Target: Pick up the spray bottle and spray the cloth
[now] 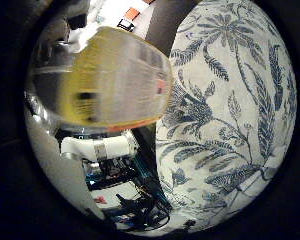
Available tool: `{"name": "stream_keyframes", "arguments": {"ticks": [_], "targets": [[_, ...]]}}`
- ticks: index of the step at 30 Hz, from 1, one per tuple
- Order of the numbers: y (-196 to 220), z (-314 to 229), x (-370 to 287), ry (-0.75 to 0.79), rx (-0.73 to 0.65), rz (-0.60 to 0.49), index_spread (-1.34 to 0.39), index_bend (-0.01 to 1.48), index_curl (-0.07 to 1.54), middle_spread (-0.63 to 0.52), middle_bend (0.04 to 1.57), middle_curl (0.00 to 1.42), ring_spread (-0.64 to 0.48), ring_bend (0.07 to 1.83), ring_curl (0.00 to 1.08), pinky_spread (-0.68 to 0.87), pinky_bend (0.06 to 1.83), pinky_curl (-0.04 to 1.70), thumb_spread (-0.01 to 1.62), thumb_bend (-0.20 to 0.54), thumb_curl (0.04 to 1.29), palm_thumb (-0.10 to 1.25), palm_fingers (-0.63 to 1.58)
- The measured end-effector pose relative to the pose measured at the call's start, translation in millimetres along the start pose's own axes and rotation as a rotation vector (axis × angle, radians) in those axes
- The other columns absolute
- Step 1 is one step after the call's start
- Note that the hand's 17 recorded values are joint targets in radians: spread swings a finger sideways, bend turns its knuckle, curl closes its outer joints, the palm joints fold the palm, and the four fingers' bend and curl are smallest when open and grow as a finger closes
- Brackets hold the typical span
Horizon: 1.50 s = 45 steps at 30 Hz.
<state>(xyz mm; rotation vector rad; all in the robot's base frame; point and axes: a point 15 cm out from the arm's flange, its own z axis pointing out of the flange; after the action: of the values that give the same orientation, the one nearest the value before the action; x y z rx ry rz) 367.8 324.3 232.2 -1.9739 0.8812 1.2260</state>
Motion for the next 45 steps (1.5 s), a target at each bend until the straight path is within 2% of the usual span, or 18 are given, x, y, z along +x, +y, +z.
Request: {"name": "stream_keyframes", "arguments": {"ticks": [8, 30, 38, 45], "targets": [[-2, -6, 7, 0.014, 0.019, 0.007, -0.34, 0.44, 0.87, -0.12, 0.91, 0.61, -0.20, 1.20, 0.52, -0.49, 0.94, 0.73, 0.59, -0.031, 0.76, 0.89, 0.85], [-1, -33, 15, 0.043, 0.051, 0.023, -0.38, 0.30, 0.99, -0.12, 0.78, 0.71, -0.20, 1.12, 0.55, -0.51, 0.89, 0.73, 0.61, -0.030, 0.74, 0.89, 0.90], [14, -37, 32, 0.084, 0.002, 0.057, -0.39, 0.22, 1.00, -0.14, 0.75, 0.74, -0.21, 1.12, 0.57, -0.49, 0.87, 0.76, 0.65, -0.031, 0.72, 0.86, 0.77], [20, -40, 37, 0.110, -0.020, 0.073, -0.40, 0.20, 0.96, -0.16, 0.77, 0.78, -0.21, 1.15, 0.59, -0.39, 0.73, 0.80, 0.78, -0.029, 0.68, 0.83, 0.59]]}}
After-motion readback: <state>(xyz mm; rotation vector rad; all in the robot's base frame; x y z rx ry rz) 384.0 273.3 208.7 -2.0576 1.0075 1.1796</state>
